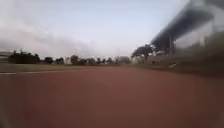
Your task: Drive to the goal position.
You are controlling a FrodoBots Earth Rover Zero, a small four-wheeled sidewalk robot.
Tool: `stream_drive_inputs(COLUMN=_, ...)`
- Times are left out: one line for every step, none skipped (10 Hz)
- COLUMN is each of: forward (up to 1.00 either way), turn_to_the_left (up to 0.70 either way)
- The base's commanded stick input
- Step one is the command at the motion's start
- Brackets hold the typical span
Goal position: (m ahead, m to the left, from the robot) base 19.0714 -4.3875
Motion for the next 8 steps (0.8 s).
stream_drive_inputs(forward=0.7, turn_to_the_left=-0.12)
stream_drive_inputs(forward=0.7, turn_to_the_left=0.0)
stream_drive_inputs(forward=0.7, turn_to_the_left=0.0)
stream_drive_inputs(forward=0.7, turn_to_the_left=0.0)
stream_drive_inputs(forward=0.7, turn_to_the_left=-0.1)
stream_drive_inputs(forward=0.7, turn_to_the_left=-0.14)
stream_drive_inputs(forward=0.7, turn_to_the_left=-0.33)
stream_drive_inputs(forward=0.7, turn_to_the_left=-0.33)
